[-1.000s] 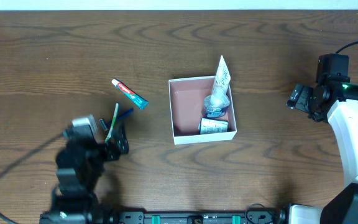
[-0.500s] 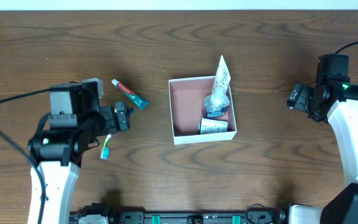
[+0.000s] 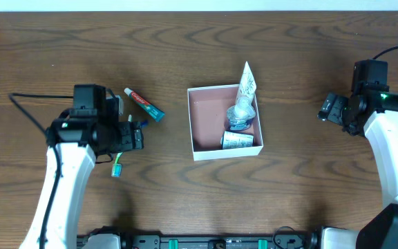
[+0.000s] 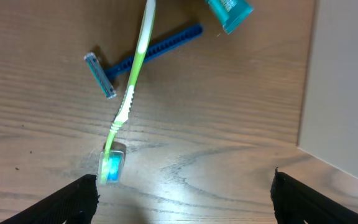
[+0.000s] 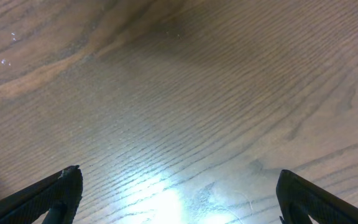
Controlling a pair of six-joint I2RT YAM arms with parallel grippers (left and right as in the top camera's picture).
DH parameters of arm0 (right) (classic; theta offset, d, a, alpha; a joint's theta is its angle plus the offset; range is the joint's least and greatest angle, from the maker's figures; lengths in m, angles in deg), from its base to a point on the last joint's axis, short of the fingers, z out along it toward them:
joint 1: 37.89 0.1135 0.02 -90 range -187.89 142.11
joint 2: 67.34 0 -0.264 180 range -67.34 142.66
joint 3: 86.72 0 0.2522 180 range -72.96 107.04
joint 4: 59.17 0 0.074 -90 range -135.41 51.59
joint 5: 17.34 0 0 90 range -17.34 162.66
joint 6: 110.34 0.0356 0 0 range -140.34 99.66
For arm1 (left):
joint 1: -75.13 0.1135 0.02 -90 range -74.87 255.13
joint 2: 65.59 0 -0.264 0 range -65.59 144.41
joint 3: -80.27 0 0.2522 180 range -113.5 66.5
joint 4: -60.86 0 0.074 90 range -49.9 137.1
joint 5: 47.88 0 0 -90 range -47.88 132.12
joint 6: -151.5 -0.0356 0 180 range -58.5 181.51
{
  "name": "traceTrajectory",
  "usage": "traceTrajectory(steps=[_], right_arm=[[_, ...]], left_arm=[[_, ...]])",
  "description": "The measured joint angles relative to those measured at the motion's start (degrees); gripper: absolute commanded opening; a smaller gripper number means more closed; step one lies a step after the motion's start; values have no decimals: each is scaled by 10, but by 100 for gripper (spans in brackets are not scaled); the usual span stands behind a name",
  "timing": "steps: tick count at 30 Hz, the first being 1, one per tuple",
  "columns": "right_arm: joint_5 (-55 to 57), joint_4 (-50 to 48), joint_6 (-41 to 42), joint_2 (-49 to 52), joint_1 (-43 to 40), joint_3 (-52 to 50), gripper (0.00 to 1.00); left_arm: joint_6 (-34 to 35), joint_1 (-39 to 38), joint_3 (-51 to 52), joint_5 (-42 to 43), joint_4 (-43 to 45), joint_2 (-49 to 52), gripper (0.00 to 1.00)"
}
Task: Pack container
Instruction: 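Reach the left gripper to the green toothbrush and grasp it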
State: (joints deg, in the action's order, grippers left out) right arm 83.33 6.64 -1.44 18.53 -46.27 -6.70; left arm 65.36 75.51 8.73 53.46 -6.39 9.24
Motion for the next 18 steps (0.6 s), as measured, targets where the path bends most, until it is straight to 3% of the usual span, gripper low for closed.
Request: traceTrajectory(steps=[3, 6, 18], right_arm=[[0, 0, 0, 0, 0, 0, 99], [0, 0, 0, 0, 0, 0, 99], [0, 0, 0, 0, 0, 0, 99]], left_arm=[[0, 0, 1, -7, 1, 38, 77], [-3, 0, 4, -10, 2, 73, 73], [6, 4, 12, -30, 38, 172, 70]])
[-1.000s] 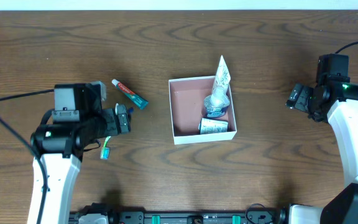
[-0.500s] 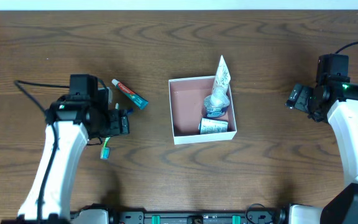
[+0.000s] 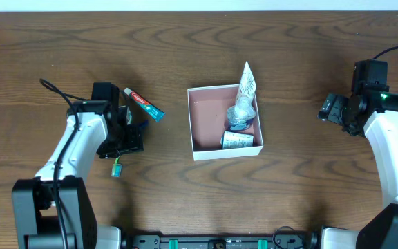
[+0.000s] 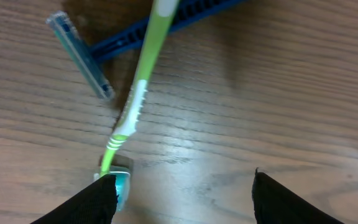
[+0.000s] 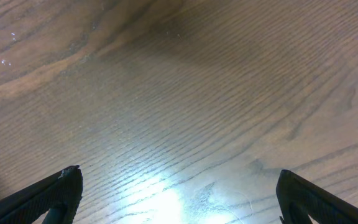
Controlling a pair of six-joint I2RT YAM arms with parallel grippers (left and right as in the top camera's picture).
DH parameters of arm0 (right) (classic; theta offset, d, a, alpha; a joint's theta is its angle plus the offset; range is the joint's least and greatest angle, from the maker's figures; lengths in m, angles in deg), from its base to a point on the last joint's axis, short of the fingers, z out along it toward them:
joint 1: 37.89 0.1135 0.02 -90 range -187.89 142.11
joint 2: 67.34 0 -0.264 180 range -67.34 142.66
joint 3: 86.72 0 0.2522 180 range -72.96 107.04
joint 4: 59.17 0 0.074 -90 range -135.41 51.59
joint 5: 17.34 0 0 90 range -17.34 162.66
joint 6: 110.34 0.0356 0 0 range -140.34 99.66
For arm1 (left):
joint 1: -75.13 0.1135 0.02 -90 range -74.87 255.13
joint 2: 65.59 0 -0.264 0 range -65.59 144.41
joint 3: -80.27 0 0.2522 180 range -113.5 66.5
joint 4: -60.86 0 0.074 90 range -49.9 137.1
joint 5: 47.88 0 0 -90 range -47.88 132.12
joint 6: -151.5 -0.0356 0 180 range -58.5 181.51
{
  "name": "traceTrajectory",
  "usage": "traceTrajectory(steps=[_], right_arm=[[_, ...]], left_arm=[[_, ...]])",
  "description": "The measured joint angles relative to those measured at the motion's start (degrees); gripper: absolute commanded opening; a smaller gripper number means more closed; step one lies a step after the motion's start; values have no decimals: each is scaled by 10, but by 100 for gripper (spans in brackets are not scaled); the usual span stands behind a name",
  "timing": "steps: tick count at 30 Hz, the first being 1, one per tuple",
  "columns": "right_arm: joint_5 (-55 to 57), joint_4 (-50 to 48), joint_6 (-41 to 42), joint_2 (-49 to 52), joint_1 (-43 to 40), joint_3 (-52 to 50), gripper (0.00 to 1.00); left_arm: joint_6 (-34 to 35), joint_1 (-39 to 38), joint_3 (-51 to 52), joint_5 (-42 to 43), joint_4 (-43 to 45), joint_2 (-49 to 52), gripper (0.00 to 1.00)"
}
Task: Pack container
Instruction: 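Reach the left gripper to the green toothbrush and grasp it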
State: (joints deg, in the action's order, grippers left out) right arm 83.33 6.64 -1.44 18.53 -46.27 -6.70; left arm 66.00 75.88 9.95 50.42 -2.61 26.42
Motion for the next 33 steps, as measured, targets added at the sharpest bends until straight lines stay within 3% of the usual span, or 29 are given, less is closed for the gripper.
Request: traceTrajectory(steps=[16, 22, 33], right_arm=[[0, 0, 0, 0, 0, 0, 98], [0, 0, 0, 0, 0, 0, 99], [0, 0, 0, 0, 0, 0, 99]], left_arm=[[2, 0, 47, -64, 93, 1, 70], [7, 0, 59, -70, 113, 1, 46], [7, 0, 108, -71, 163, 1, 46]])
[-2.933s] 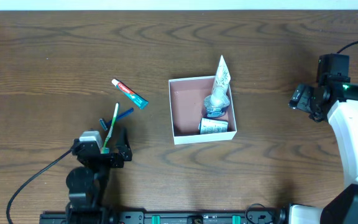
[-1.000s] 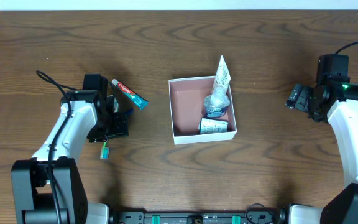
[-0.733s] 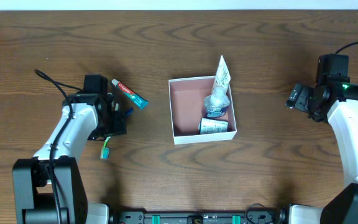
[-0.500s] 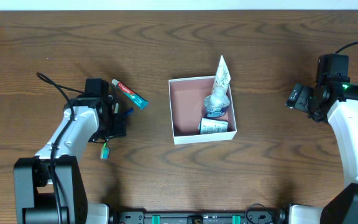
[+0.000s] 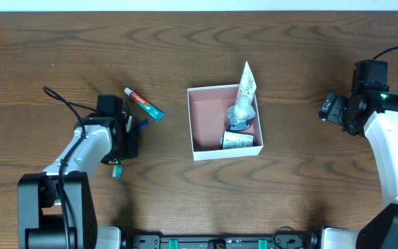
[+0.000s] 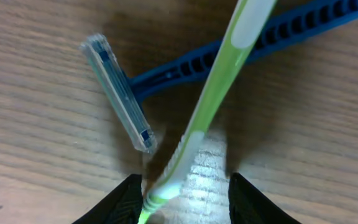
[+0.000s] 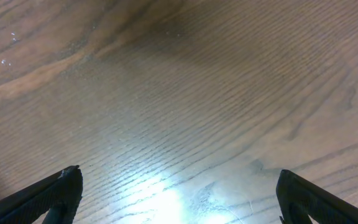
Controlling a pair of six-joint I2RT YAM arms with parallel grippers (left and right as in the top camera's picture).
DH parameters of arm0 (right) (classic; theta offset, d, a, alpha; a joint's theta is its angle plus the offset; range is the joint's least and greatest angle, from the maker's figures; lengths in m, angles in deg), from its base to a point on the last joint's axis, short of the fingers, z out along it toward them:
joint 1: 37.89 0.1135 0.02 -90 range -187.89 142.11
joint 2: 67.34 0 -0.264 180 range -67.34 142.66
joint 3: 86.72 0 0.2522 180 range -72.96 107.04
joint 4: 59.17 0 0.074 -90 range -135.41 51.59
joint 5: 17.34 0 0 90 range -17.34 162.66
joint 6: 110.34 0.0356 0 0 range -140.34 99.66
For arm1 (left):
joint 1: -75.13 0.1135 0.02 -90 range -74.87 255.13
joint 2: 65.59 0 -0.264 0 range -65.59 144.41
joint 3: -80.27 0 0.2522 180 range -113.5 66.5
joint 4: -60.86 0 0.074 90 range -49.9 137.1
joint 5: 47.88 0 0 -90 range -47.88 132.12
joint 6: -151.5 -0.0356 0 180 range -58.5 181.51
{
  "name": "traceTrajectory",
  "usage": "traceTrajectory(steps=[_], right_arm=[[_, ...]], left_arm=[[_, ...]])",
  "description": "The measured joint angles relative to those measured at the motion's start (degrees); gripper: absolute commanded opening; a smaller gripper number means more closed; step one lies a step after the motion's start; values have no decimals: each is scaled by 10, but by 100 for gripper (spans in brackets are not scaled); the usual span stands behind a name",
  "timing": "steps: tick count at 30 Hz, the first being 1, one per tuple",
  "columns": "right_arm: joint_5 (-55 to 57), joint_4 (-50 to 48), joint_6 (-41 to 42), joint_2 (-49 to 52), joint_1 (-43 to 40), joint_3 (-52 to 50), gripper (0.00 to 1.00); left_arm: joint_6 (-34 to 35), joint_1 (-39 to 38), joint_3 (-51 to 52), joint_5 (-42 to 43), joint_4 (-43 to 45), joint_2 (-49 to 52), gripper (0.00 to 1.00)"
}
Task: Pack container
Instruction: 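Reach the left gripper to the green toothbrush and grasp it, then carry the toothbrush with the left gripper and drop it into the box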
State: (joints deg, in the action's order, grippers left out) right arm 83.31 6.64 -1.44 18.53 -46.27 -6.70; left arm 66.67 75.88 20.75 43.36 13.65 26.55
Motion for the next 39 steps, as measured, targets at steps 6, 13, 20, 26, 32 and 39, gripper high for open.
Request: traceTrajectory(steps=[6, 13, 20, 26, 32, 39], right_arm=[[0, 0, 0, 0, 0, 0, 99], [-2, 0, 0, 0, 0, 0, 99], [-2, 0, 0, 0, 0, 0, 99], [-2, 0, 0, 0, 0, 0, 99], [-2, 0, 0, 0, 0, 0, 99], [-2, 0, 0, 0, 0, 0, 99]], left_arm=[[5, 0, 10, 3, 16, -3, 6], [10, 0, 6, 1, -23, -4, 6], [10, 0, -28, 25, -91, -43, 6], [15, 0, -64, 77, -121, -134, 6], [41, -17, -92, 158, -96, -222, 6], [97, -135, -102, 218, 65, -272, 6]])
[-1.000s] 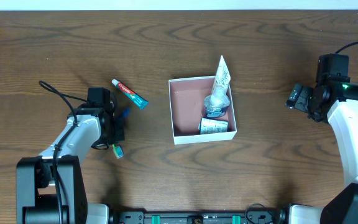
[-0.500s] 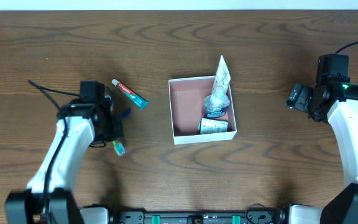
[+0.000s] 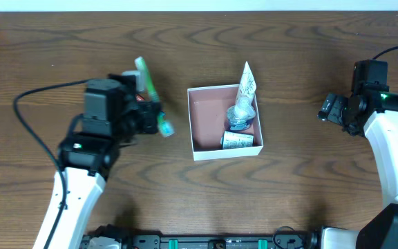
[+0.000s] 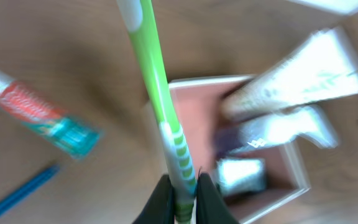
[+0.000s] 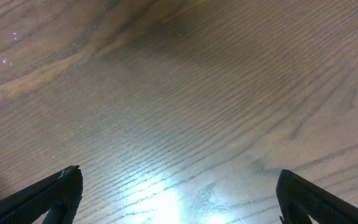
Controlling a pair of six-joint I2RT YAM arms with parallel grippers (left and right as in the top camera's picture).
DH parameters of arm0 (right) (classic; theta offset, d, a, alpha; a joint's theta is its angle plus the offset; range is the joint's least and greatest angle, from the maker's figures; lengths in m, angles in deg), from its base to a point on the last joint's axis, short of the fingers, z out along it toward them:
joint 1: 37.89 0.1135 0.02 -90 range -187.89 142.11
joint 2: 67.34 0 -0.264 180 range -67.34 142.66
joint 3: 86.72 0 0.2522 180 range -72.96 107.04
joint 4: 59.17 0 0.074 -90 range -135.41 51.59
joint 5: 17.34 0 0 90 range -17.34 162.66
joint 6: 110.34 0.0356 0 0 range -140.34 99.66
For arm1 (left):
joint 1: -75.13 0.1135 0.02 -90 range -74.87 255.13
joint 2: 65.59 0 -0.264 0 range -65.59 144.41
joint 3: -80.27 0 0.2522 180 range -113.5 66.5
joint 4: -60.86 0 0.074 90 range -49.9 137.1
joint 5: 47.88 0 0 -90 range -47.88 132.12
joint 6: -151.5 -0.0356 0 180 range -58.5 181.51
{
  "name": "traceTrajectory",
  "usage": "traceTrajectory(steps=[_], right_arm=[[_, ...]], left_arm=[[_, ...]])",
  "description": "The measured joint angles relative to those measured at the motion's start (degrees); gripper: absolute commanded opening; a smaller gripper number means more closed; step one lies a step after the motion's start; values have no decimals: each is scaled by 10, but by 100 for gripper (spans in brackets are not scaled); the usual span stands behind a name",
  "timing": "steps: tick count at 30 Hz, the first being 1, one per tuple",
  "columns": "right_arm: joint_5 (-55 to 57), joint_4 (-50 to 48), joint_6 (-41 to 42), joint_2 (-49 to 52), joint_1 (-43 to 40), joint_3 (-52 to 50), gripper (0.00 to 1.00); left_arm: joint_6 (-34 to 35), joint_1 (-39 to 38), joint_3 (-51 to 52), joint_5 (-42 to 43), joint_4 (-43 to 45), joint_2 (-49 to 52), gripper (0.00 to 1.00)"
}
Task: Pack container
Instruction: 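Carry the toothbrush with the left gripper and drop it into the box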
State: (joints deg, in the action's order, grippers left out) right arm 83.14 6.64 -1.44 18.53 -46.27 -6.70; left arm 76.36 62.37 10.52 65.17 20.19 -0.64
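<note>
My left gripper (image 3: 152,116) is shut on a green toothbrush (image 4: 157,87), pinching it near the striped neck, and holds it raised off the table just left of the white box (image 3: 224,153). The handle (image 3: 144,72) sticks out beyond the fingers. The box's pink floor (image 4: 194,118) shows under the brush, with a white tube (image 4: 291,71) and other packets on its right side. The toothpaste (image 4: 39,115) and a blue razor handle (image 4: 17,186) lie on the table. My right gripper (image 5: 179,199) is open over bare wood, far right.
Inside the box a white tube (image 3: 246,81) leans out over the far rim, above a crumpled clear packet (image 3: 240,114) and a small white bottle (image 3: 237,140). The box's left half is bare. The right arm (image 3: 385,145) stands along the right edge.
The left gripper was down on the table with its fingers around the toothbrush neck beside the razor. Now it is shut on the toothbrush, raised and nearer the box. The right arm has not moved.
The left gripper was open above the toothbrush and razor left of the box. It was then lower over the brush, then down with its fingers either side of the neck. Now it holds the brush up beside the box. The right gripper stayed open throughout.
</note>
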Motion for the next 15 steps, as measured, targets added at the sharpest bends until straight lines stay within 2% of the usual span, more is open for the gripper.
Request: traceTrajectory(steps=[6, 15], right_arm=[[0, 0, 0, 0, 0, 0, 99], [0, 0, 0, 0, 0, 0, 99]], left_arm=[[44, -87, -1, 10, 92, 53, 6], [77, -118, -1, 10, 101, 185, 6]])
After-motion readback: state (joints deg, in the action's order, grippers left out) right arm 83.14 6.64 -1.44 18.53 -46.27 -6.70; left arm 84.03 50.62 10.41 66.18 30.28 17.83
